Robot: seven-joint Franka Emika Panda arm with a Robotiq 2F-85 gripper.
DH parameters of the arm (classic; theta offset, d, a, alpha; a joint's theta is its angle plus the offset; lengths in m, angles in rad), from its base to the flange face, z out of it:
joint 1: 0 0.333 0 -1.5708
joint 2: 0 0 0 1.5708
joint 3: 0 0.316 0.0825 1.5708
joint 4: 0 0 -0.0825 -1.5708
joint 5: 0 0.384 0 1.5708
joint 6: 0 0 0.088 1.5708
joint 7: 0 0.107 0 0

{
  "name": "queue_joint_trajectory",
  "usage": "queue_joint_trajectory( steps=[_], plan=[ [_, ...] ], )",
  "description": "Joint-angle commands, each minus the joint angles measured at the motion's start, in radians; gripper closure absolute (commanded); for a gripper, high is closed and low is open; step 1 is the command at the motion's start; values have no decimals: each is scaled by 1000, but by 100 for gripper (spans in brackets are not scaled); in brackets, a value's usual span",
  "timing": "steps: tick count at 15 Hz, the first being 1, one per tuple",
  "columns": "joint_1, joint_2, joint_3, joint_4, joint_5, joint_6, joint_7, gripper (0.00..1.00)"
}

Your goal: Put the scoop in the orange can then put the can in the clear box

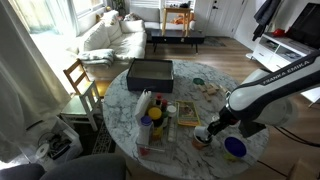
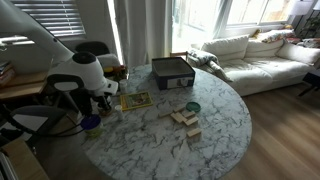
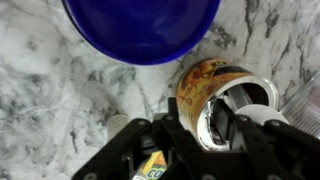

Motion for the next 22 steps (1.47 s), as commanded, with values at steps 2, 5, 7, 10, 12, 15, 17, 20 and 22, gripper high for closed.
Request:
queue_joint_trajectory(
  steps=[2, 5, 7, 10, 12, 15, 17, 20, 22],
  plan=[
    [-4, 23, 10, 14, 33, -21, -2, 97],
    [-7, 20, 10, 14, 42, -22, -7, 97],
    [-8, 13, 9, 13, 46, -20, -9, 97],
    [-5, -21, -2, 1, 15, -14, 8, 97],
    [4, -59, -16, -13, -40, -6, 36, 97],
    [14, -126, -38, -27, -187, -10, 101, 97],
    [11, -179, -45, -25, -324, -45, 158, 97],
    [5, -273, -22, 10, -505, -134, 216, 97],
    [30, -329, -4, 61, -558, -226, 200, 97]
  ],
)
